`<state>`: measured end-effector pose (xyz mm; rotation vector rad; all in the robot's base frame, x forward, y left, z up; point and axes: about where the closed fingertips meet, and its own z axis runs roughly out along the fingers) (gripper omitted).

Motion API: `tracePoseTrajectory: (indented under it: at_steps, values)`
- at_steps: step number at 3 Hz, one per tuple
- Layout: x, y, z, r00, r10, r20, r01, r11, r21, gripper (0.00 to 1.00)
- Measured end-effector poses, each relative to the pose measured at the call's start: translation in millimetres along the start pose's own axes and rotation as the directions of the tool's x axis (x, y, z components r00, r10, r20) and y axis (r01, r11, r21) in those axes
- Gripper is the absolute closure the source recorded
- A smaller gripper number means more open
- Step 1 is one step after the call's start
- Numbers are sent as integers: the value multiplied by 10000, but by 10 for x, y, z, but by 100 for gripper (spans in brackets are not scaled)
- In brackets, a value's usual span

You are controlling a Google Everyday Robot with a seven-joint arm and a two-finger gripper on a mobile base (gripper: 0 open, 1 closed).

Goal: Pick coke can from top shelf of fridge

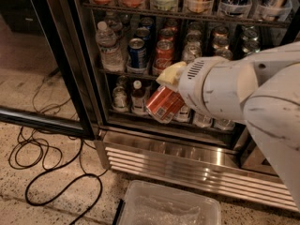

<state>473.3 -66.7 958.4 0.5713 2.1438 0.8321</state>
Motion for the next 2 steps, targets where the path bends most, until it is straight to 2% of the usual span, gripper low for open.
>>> tracePoseTrajectory:
  at_steps: [1,2]
  values:
    - [1,35,-5,9987,-513,31,513,9986,-82,100]
    - [1,35,-5,9987,-513,31,513,9986,-82,100]
